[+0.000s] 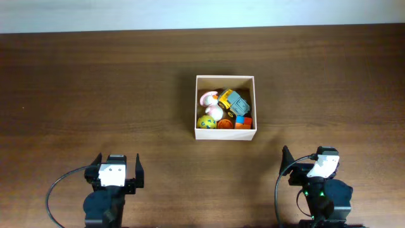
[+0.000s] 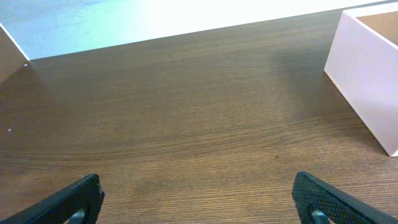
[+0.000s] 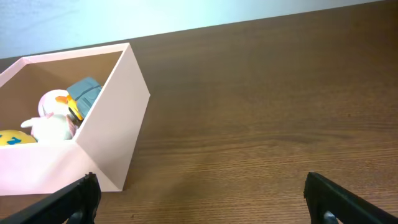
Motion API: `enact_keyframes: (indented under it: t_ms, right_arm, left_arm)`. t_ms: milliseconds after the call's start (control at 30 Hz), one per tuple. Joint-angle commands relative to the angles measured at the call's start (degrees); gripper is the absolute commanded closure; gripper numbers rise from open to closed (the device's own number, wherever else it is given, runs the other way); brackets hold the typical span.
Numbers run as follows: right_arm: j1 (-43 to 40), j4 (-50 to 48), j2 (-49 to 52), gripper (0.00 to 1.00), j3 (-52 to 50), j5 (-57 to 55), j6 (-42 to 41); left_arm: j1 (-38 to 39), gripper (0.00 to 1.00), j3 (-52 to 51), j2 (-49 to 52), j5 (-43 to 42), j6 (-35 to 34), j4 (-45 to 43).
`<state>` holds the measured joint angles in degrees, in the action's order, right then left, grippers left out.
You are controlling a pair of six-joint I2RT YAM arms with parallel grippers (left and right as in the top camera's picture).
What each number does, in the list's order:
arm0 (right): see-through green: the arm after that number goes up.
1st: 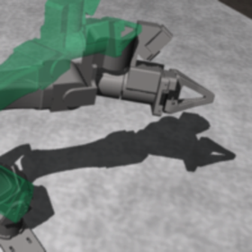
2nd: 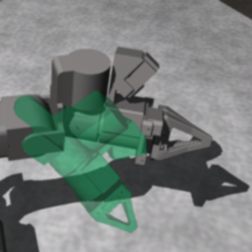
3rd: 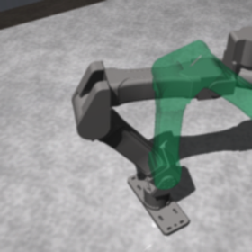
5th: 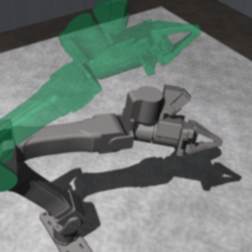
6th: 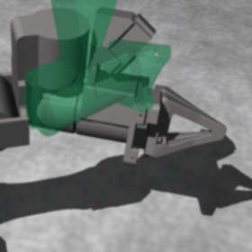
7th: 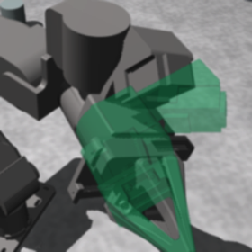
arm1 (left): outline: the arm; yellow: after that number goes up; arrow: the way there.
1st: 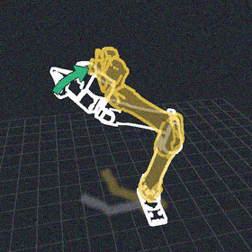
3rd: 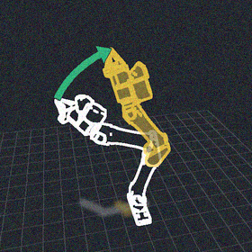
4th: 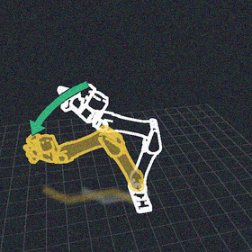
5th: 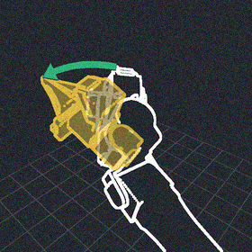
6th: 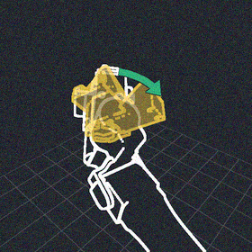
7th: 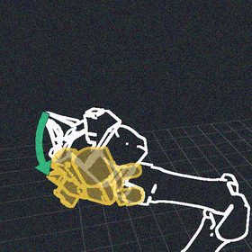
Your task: Pack container
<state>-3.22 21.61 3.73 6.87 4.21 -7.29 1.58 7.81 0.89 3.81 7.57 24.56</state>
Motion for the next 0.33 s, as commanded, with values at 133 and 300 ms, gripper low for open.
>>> enact_keyframes:
  t_ms: [133, 300]
  right_arm:
    - [0.31, 0.00, -0.52, 0.01, -0.39, 0.31, 0.44]
    - [0.31, 0.00, -0.52, 0.01, -0.39, 0.31, 0.44]
  left_arm:
    - [0.11, 0.01, -0.61, -0.57, -0.63, 0.72, -0.28]
    - [0.11, 0.01, -0.61, -0.57, -0.61, 0.72, -0.28]
